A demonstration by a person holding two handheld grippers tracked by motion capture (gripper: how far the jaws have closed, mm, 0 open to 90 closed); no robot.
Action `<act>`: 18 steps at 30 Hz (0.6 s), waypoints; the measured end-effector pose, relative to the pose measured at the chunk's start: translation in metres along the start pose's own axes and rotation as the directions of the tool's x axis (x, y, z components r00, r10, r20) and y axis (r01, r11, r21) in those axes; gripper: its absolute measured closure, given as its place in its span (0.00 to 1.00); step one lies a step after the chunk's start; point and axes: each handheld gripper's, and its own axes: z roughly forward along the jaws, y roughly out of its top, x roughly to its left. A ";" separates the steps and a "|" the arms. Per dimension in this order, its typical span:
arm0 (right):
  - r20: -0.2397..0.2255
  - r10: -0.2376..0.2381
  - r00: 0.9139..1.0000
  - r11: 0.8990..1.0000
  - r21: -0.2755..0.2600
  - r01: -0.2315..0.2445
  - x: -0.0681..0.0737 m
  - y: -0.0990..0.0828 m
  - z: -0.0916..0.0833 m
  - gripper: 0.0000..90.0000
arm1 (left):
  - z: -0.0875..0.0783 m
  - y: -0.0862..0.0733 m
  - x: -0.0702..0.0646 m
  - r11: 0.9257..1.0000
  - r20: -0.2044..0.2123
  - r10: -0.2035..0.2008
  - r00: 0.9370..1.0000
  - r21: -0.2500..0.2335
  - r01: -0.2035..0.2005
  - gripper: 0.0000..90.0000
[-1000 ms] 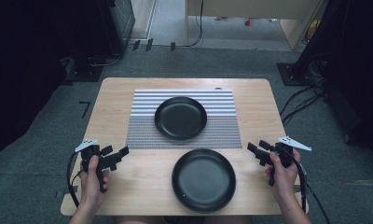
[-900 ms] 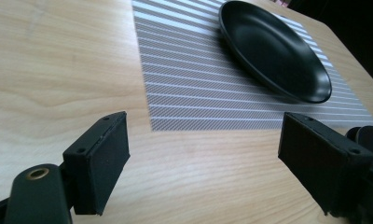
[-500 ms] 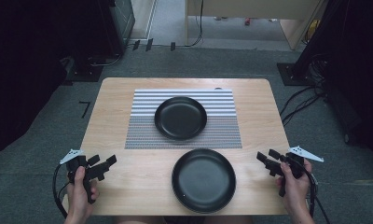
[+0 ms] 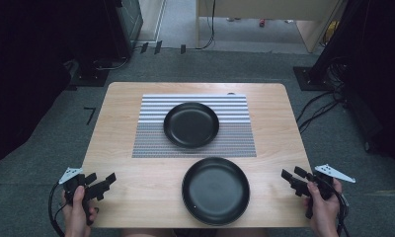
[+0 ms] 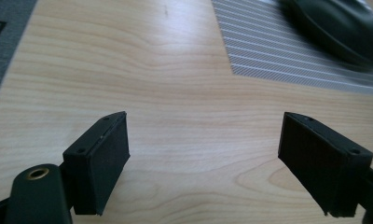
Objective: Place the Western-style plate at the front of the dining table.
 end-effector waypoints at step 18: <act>0.097 -0.035 0.995 0.996 0.087 0.027 -0.003 -0.022 -0.017 0.33 | -0.005 -0.026 0.006 0.993 -0.159 0.113 0.981 0.062 -0.104 0.18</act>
